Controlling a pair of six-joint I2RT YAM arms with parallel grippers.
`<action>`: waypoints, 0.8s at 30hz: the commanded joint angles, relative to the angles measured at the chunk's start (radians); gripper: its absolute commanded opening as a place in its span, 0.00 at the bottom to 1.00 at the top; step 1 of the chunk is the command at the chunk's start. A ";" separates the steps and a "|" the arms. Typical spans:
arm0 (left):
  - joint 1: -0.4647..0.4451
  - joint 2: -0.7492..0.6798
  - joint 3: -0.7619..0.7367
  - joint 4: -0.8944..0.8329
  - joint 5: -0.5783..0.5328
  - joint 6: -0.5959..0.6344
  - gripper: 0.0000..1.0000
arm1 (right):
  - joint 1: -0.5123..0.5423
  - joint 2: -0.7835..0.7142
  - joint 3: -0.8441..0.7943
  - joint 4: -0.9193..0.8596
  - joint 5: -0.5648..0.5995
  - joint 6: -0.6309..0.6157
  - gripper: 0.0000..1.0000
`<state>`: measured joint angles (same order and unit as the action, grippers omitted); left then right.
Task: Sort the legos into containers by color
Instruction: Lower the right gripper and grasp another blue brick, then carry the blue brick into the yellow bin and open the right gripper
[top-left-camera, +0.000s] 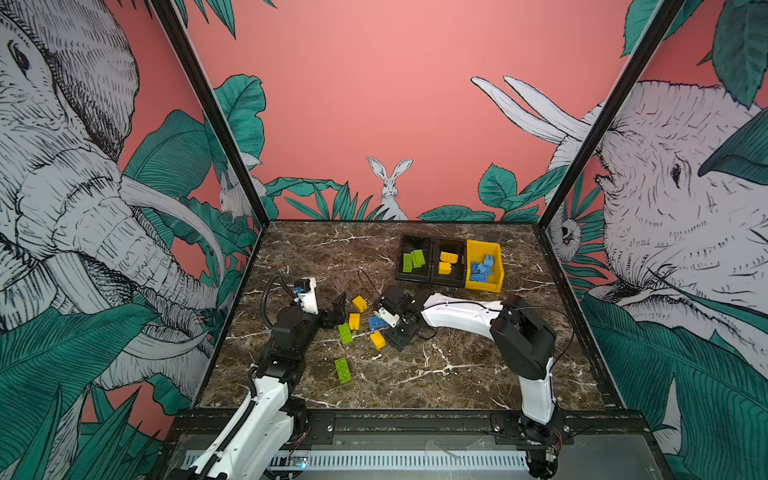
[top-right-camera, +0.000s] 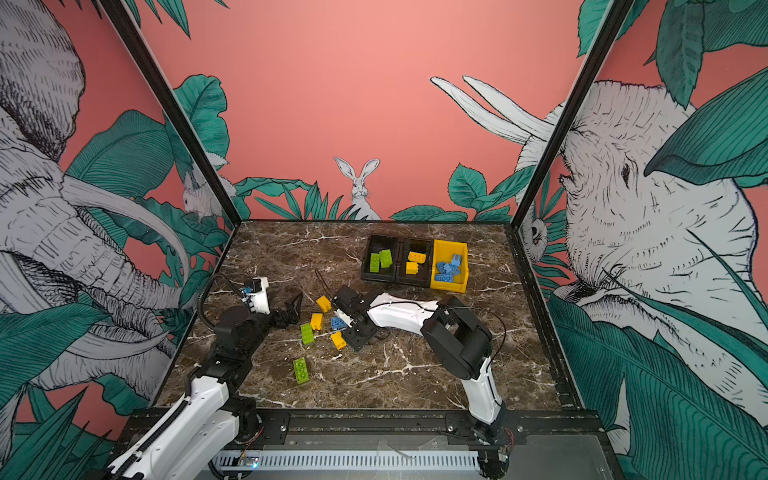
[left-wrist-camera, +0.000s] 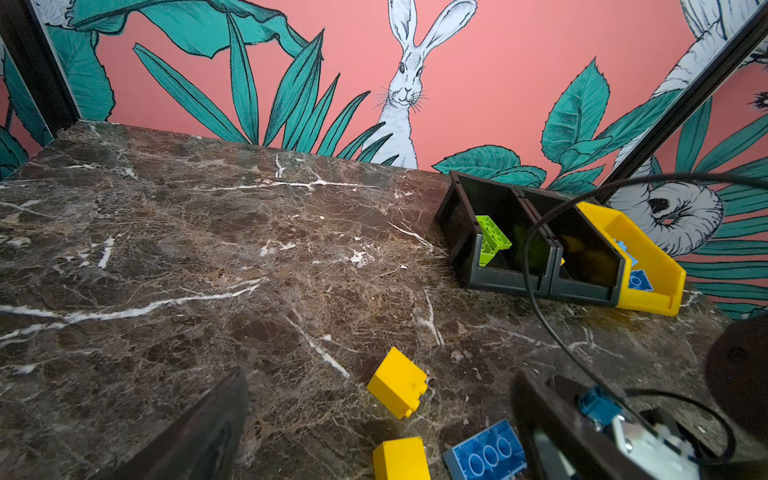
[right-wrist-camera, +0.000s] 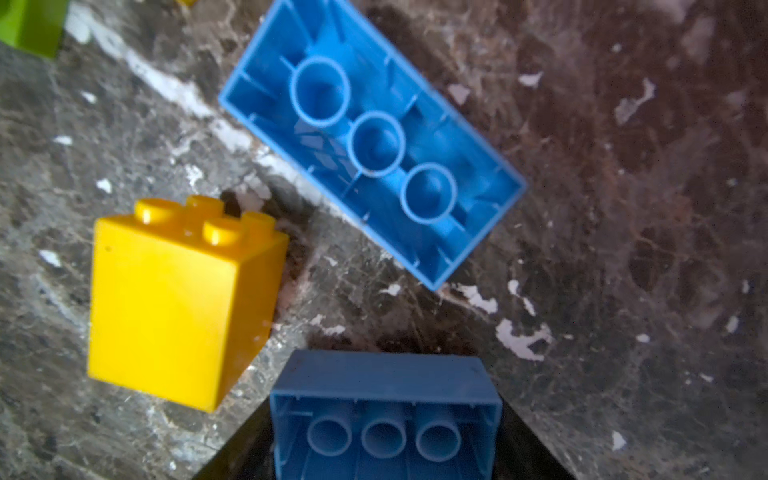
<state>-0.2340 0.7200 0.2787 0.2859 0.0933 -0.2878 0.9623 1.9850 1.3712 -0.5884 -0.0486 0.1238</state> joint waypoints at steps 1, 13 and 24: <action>0.002 -0.004 -0.013 -0.006 -0.002 0.007 0.99 | 0.005 -0.035 -0.025 0.019 0.052 0.030 0.64; 0.002 0.014 -0.013 0.009 0.012 0.003 0.99 | -0.155 -0.271 -0.151 0.022 0.049 0.033 0.54; 0.002 0.025 -0.015 0.024 0.026 0.000 0.99 | -0.583 -0.378 -0.076 0.016 -0.003 -0.032 0.49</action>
<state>-0.2340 0.7425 0.2787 0.2897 0.1028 -0.2882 0.4412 1.5993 1.2438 -0.5697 -0.0277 0.1188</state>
